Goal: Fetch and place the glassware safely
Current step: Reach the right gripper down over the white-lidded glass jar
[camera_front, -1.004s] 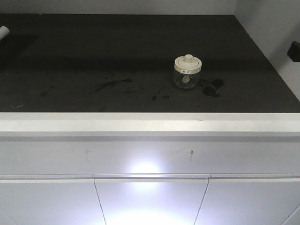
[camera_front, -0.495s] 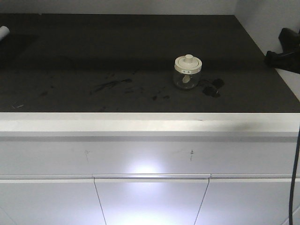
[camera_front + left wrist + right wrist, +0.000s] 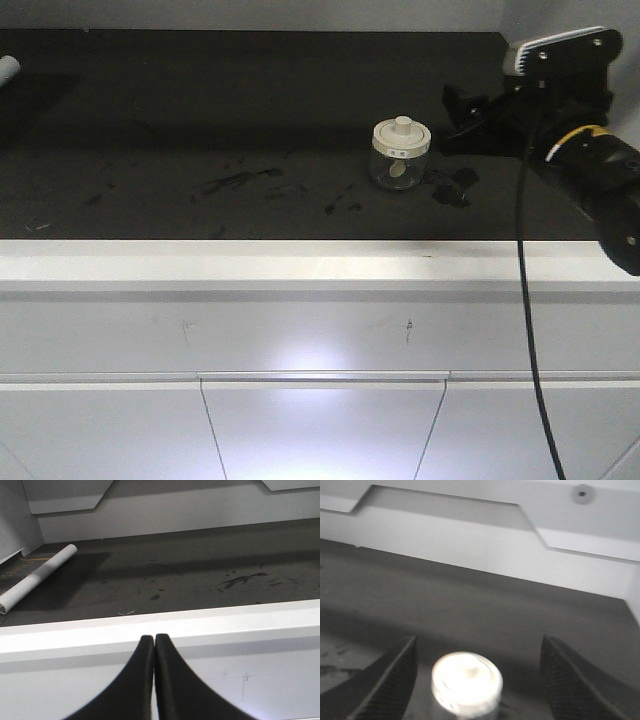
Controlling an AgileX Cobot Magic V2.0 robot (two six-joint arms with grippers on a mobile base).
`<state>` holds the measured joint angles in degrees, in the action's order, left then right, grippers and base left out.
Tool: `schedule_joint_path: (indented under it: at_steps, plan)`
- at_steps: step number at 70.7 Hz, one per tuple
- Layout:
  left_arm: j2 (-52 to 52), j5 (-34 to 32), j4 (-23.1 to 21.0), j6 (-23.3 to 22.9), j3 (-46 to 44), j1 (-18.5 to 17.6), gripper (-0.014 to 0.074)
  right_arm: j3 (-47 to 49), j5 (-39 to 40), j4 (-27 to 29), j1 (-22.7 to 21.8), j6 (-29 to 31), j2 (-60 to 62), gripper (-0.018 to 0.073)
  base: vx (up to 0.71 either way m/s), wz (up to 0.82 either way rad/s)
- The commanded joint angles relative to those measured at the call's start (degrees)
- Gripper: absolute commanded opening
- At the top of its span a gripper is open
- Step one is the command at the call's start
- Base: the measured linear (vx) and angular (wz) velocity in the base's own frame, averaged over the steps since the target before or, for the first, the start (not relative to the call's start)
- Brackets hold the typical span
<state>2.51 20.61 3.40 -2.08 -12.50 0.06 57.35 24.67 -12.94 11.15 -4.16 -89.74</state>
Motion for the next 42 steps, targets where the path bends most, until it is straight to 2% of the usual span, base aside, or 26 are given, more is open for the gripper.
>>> schedule_joint_path:
  at_steps: [1, 19, 42]
  plan:
    - [0.7, -3.9, -0.5, -0.5, -1.4, -0.3, -0.0007, 6.1, 4.9, -0.2, 0.7, -0.1, -2.1, 0.0498, 0.00, 0.00]
    - [0.7, -3.9, -0.5, -0.5, -1.4, -0.3, -0.0007, 18.0, 5.3, 0.2, 0.6, -2.8, -14.2, 0.0498, 0.00, 0.00]
    - [0.7, -3.9, -0.5, -0.5, -1.4, -0.3, -0.0007, 25.4, 5.7, 0.2, 0.6, -2.8, -24.4, 0.0498, 0.00, 0.00]
